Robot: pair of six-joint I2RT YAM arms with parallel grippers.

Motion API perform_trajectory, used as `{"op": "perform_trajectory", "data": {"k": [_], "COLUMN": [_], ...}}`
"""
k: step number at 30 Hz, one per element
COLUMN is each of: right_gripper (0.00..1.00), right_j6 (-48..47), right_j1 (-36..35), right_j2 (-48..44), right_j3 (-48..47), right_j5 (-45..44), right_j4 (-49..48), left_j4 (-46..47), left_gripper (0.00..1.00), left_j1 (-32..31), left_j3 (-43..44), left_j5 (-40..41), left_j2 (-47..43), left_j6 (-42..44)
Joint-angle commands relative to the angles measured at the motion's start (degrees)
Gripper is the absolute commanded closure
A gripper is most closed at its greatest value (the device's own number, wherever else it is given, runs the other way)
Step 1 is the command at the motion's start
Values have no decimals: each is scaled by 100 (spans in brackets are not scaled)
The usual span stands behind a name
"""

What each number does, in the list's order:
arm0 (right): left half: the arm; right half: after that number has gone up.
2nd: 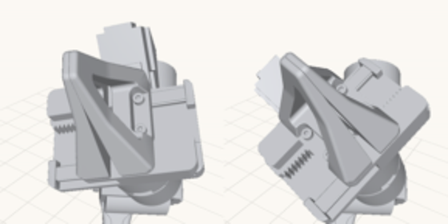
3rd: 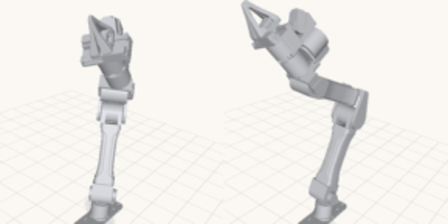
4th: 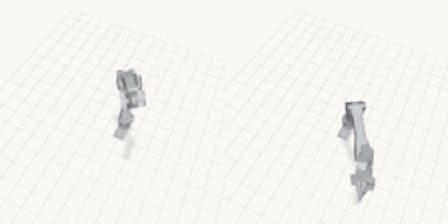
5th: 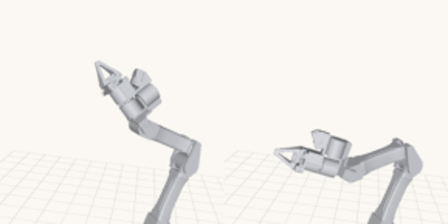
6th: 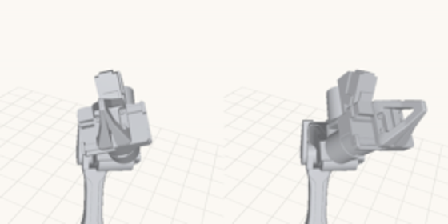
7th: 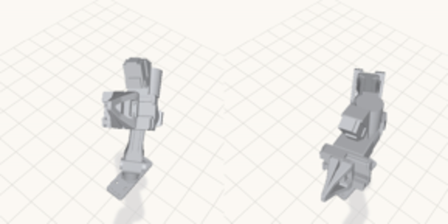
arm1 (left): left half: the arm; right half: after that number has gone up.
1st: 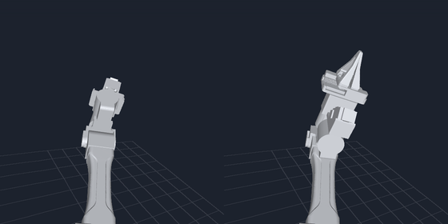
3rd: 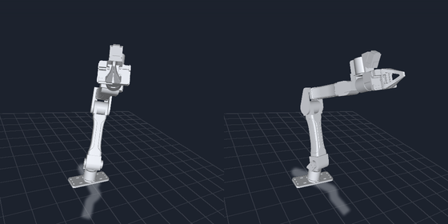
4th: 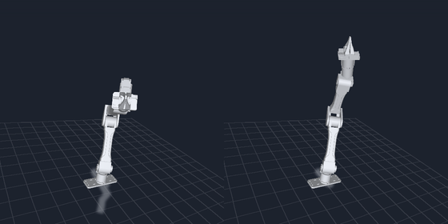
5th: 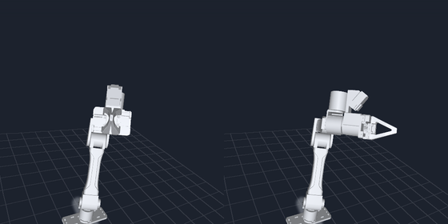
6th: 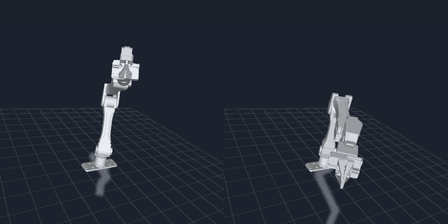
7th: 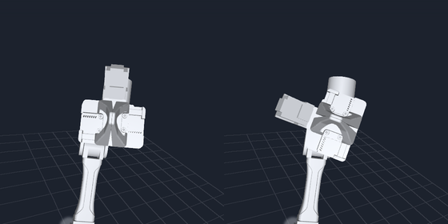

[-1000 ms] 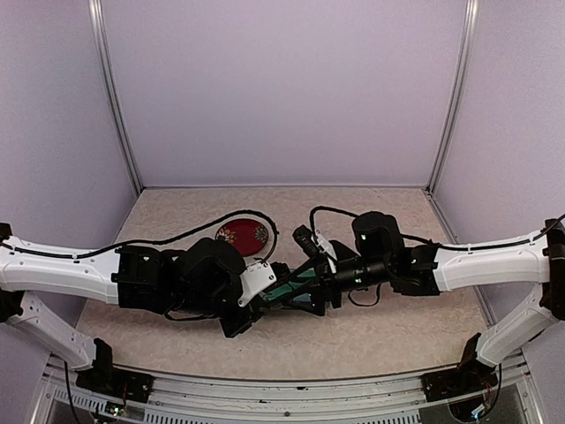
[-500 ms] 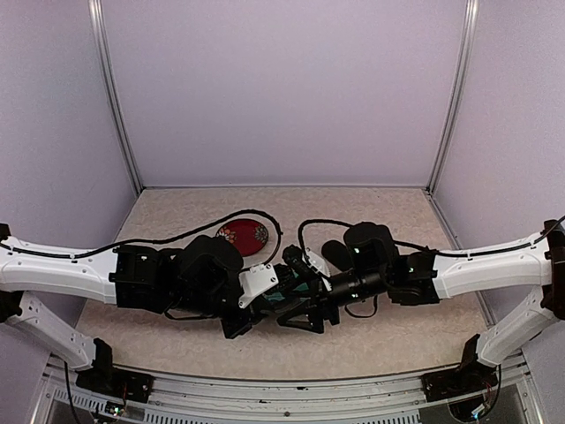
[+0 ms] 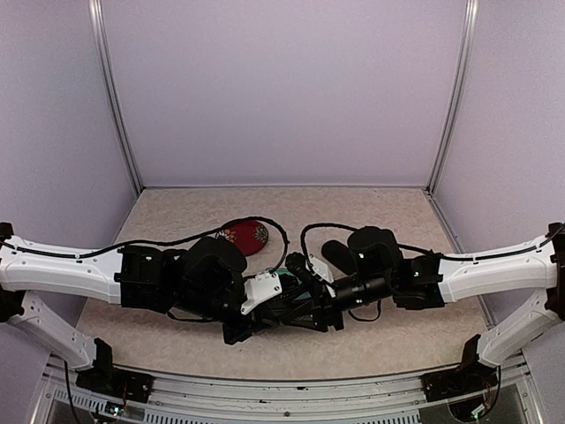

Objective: Organize the sunglasses
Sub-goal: Fold the left temple of the sunglasses with the sunglasses, then pass from the left arm to the right

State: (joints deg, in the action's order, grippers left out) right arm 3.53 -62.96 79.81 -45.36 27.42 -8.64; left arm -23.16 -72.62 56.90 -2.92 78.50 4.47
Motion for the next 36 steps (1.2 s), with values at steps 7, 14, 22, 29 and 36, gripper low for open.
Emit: {"op": "perform_trajectory", "data": {"k": [7, 14, 22, 29, 36], "right_gripper": [41, 46, 53, 69, 82], "right_j6": [43, 120, 163, 196, 201], "right_j1": [-50, -50, -51, -50, -50], "right_j2": [-197, -198, -200, -174, -325], "right_j3": [378, 507, 525, 584, 718], "right_j5": [-133, 68, 167, 250, 242], "right_j4": [-192, -411, -599, -654, -665], "left_j4": [138, 236, 242, 284, 321], "left_gripper": [100, 100, 100, 100, 100], "left_j1": [59, 64, 66, 68, 77], "left_j3": [29, -34, -34, -30, -31], "left_j5": [-312, -366, -461, -507, -576], "left_j2": [-110, -148, -42, -4, 48], "left_j6": [100, 109, 120, 134, 154]}}
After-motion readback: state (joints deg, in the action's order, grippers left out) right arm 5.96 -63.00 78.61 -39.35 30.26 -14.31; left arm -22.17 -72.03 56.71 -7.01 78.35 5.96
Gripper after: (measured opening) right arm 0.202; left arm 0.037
